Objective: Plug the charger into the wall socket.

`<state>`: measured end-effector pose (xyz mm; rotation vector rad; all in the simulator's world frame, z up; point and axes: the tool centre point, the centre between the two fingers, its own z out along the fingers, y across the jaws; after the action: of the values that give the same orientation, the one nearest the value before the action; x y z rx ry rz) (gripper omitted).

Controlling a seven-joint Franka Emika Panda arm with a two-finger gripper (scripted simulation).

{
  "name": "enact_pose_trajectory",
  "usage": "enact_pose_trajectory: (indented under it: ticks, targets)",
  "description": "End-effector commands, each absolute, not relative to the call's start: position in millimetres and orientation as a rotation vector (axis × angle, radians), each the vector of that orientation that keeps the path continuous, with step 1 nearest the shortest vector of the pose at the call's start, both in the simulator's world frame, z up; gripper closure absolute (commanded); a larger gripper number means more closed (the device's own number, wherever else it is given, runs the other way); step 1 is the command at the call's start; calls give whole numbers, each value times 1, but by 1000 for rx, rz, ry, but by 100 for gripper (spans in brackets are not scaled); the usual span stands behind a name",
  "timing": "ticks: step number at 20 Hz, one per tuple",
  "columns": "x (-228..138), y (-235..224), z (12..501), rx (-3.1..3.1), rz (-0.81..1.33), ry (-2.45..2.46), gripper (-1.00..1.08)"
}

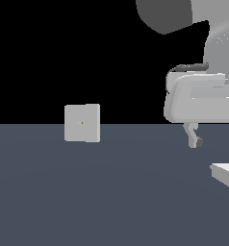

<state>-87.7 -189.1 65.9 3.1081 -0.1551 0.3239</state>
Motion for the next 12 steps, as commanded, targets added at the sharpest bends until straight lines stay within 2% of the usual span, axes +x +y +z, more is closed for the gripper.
enact_pose_trajectory:
  ticks: [1,12]
  targets:
    - [-89,-193,63,3107,335,-157,-92]
    - [-90,-195,53,3107,337,-160,-92]
